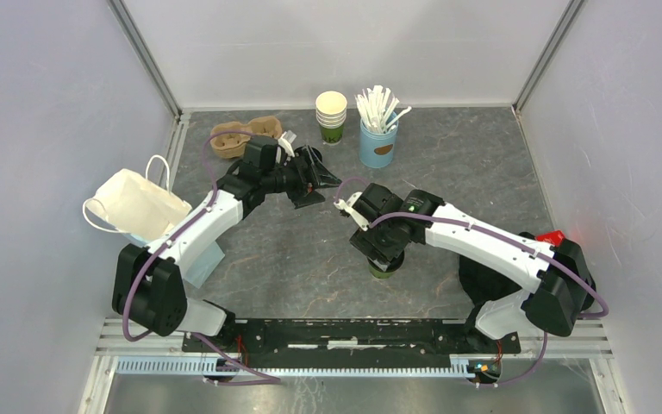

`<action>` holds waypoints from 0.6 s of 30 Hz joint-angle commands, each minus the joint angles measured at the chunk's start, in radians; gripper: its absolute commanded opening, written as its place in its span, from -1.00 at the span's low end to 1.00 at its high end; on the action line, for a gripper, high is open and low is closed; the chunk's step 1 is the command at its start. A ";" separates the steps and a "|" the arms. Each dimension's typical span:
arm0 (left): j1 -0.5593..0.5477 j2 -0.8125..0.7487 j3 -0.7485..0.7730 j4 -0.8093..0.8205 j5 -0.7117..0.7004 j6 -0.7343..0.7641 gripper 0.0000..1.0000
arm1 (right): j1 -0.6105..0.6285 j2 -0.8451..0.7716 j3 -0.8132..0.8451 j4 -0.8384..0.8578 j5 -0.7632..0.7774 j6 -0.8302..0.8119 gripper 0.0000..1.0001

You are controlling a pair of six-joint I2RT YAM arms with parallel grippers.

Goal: Pack the takeout coffee

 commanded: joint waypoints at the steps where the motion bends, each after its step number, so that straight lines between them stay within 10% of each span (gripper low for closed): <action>1: 0.001 0.001 0.028 0.013 0.014 0.046 0.75 | -0.005 0.000 0.014 0.018 0.018 -0.006 0.47; 18: -0.038 0.041 0.080 -0.054 0.130 0.101 0.75 | -0.051 -0.118 0.236 -0.072 0.000 0.123 0.86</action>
